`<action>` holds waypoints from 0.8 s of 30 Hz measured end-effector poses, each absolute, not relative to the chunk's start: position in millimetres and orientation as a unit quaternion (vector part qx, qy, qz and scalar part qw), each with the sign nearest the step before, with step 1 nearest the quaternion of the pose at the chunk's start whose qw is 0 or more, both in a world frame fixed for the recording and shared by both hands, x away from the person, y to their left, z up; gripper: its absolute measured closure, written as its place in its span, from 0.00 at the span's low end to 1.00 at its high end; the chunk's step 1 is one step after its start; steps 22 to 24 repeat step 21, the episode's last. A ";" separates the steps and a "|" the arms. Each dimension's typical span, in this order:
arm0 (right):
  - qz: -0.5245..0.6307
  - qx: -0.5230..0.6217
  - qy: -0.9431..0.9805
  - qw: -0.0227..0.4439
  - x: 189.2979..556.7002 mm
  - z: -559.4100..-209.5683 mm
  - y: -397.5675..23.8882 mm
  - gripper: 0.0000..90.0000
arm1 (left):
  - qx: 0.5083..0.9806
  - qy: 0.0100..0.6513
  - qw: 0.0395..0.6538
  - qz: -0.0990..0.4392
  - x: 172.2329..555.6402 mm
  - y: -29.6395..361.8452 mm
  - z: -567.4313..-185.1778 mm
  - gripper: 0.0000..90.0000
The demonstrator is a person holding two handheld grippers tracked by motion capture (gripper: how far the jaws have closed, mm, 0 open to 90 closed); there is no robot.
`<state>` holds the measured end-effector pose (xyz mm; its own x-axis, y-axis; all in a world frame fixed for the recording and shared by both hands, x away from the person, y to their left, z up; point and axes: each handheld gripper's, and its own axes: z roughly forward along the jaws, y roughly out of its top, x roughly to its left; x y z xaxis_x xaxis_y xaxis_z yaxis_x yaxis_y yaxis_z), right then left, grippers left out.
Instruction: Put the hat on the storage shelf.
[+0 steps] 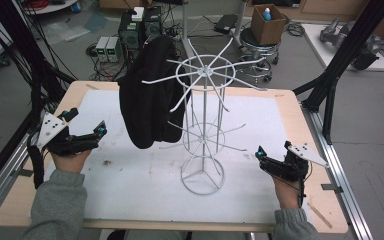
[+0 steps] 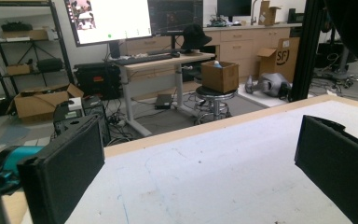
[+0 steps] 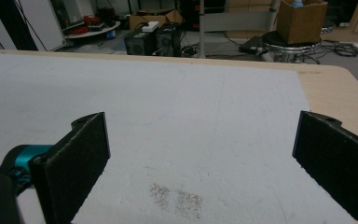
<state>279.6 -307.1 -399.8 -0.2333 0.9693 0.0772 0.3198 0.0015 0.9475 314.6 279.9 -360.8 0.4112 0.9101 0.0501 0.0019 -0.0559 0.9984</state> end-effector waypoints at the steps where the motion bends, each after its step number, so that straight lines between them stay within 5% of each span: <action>1: 0.480 0.517 0.621 0.340 279.7 -399.8 -307.8 0.03 | 0.611 0.374 0.576 0.393 314.8 279.6 -361.1 0.02; 24: 0.480 0.519 0.622 0.337 280.8 -401.7 -308.2 0.03 | 0.617 0.372 0.572 0.392 315.6 279.6 -363.0 0.02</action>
